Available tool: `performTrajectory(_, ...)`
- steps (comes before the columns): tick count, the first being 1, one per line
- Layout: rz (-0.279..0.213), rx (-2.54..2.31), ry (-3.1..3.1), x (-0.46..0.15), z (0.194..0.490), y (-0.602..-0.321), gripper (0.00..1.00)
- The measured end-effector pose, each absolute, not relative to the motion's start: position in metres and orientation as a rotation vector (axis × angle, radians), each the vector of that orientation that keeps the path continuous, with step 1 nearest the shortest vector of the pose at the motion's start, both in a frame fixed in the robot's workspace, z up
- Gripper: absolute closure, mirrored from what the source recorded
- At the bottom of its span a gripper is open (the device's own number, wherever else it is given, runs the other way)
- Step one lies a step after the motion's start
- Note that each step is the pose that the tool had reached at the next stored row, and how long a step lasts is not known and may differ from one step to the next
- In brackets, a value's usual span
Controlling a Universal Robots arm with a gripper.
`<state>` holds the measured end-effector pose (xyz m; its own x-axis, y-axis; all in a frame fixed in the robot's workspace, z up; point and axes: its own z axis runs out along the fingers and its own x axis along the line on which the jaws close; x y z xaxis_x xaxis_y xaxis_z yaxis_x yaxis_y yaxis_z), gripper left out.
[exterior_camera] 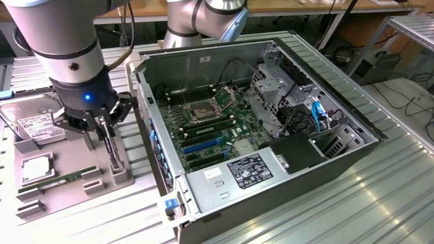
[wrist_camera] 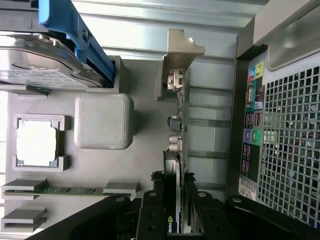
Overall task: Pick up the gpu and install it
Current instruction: 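Pick up the gpu and move the gpu toward the slot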
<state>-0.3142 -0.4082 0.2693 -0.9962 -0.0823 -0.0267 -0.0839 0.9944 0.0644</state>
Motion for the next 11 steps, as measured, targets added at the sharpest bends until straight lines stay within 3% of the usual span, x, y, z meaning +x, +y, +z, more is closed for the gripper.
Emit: performTrajectory(11,0.105,-0.130,3.143,-0.305,0.333,-0.409,0.74)
